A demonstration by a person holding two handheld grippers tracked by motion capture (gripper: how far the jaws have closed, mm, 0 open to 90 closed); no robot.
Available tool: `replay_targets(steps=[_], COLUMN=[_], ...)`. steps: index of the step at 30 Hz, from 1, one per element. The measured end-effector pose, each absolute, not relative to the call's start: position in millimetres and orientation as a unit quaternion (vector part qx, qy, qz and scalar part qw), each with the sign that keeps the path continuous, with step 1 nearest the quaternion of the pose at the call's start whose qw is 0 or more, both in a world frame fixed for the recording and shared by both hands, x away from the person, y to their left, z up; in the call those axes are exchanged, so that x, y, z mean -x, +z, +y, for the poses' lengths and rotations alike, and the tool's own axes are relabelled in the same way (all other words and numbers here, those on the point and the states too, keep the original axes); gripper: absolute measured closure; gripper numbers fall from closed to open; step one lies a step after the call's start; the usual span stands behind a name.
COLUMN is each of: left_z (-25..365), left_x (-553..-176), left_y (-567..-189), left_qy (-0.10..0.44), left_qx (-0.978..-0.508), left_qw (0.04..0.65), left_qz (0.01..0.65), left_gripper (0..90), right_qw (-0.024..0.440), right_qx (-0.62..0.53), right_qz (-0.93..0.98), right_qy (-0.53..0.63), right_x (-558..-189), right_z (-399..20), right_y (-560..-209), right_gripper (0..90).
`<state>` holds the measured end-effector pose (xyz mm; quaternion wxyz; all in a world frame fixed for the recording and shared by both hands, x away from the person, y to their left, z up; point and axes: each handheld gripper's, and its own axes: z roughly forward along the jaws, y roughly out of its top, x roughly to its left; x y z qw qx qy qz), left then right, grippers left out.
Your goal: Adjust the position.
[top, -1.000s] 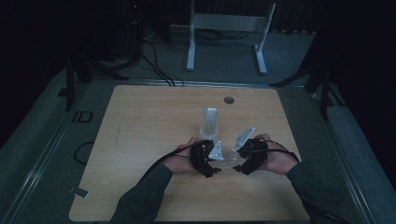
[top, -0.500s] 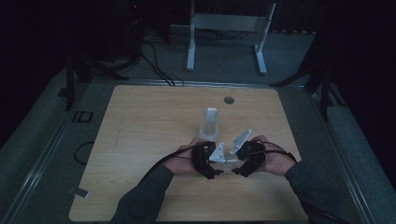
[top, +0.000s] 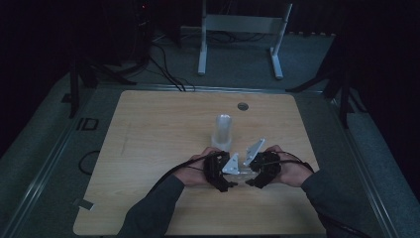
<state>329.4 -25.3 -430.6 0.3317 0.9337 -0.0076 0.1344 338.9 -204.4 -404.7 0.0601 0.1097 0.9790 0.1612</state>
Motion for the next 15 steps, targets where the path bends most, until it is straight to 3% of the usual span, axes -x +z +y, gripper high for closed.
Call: replay_targets(steps=[7, 15], left_z=[-25.6, -23.4], left_x=[-330.8, -332.5], left_y=[-427.9, -424.0], left_qy=[0.128, 0.13], left_qx=[-0.933, -0.928], left_qw=[0.337, 0.35], left_qz=[0.005, 0.018], left_gripper=[23.1, 22.4], right_qw=[0.063, 0.062], right_qx=[-0.11, -0.122], right_qz=[0.978, 0.976], right_qy=[0.163, 0.167], right_x=[-338.5, -338.1], right_z=[-205.7, -210.3], right_y=[-405.0, -407.4], right_gripper=[40.8, 40.9])
